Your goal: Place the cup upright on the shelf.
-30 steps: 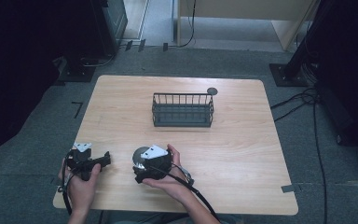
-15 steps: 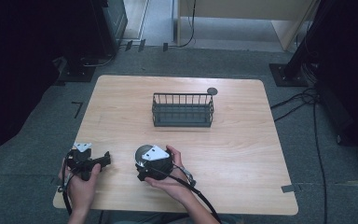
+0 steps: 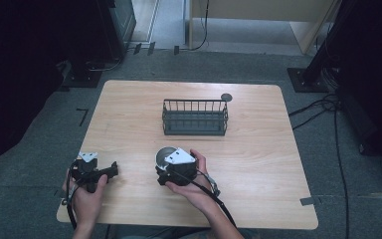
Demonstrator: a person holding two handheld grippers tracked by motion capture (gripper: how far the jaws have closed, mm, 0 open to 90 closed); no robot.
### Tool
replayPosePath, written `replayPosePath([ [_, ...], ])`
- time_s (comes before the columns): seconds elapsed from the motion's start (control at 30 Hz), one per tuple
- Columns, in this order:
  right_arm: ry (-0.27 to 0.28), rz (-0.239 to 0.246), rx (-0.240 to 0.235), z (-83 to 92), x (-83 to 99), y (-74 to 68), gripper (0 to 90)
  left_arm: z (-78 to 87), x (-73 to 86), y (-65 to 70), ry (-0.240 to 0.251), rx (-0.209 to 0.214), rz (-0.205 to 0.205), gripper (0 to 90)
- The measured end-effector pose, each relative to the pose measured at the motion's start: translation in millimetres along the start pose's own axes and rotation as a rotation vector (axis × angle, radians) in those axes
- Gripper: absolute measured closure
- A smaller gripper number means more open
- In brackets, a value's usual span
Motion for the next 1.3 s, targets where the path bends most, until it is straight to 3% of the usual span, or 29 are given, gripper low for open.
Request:
replayPosePath([
  [0.67, 0.008, -0.085, 0.13, 19.2, -2.0, 72.8, 18.2, 0.0, 0.0, 0.0, 0.0, 0.001, 0.0, 0.0],
  [1.3, -0.001, -0.138, 0.227, 31.7, 2.6, 120.9, 18.2, 0.0, 0.0, 0.0, 0.0, 0.001, 0.0, 0.0],
])
Point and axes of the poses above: each handheld gripper's, and its own axes: z roughly backward along the jaws, x roughly out of its underside, y roughly to its right, the point moved 8 cm from there along -z, roughly forward along the jaws, and after that the axes turned 10 degrees about x, right-handed, at the moved point
